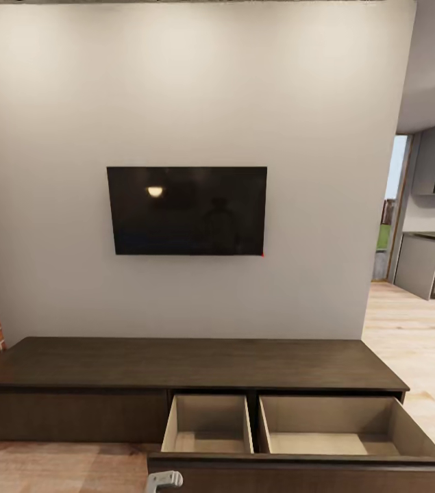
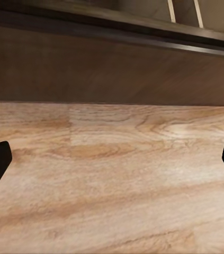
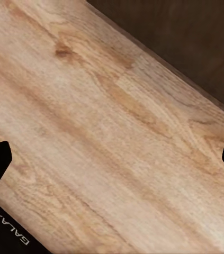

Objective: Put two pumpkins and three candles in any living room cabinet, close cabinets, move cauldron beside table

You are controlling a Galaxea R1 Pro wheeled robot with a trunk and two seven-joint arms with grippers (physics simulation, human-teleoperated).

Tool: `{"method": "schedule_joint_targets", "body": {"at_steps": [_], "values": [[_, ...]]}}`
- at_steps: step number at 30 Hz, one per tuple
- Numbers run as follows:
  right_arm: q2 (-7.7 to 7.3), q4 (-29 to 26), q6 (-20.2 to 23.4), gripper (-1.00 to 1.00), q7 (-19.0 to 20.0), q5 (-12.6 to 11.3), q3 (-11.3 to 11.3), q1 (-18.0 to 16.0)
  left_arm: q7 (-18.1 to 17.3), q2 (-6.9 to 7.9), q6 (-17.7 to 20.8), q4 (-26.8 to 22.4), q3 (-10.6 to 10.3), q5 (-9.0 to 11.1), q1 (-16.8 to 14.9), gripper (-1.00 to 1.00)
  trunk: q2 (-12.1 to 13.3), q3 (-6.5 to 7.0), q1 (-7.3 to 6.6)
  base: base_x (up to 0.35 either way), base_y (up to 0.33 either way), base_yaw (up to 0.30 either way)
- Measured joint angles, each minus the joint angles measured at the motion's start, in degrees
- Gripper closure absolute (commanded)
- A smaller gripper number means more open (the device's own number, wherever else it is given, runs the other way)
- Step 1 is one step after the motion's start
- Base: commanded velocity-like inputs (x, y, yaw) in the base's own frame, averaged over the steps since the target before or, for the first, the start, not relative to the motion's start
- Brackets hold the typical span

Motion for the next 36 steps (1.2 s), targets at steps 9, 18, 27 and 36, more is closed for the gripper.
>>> {"method": "schedule_joint_targets", "body": {"at_steps": [9,18,27,36], "values": [[-0.06,0.0,0.0,-1.00,0.0,0.0,0.0,0.0,0.5,-0.04,0.0,0.1,0.0,0.0,0.0,-1.00,3.6,1.62,-1.98,0.000,0.000,0.000],[-0.07,-0.1,0.0,-1.00,0.0,-0.1,0.0,0.0,0.5,-0.02,0.0,0.1,0.0,0.0,0.0,-1.00,7.2,3.23,-3.96,0.000,0.000,0.000],[-0.07,-0.1,0.0,-1.00,0.0,-3.4,-0.3,0.0,0.5,-0.02,0.0,0.2,0.0,0.1,0.0,-1.00,10.8,4.85,-5.93,0.000,0.000,0.000],[0.22,-0.1,0.2,-1.00,0.0,-3.7,-1.4,0.0,0.3,-1.32,0.0,0.0,-0.5,0.5,0.0,-1.00,12.8,5.75,-7.03,0.000,0.000,0.000]]}}
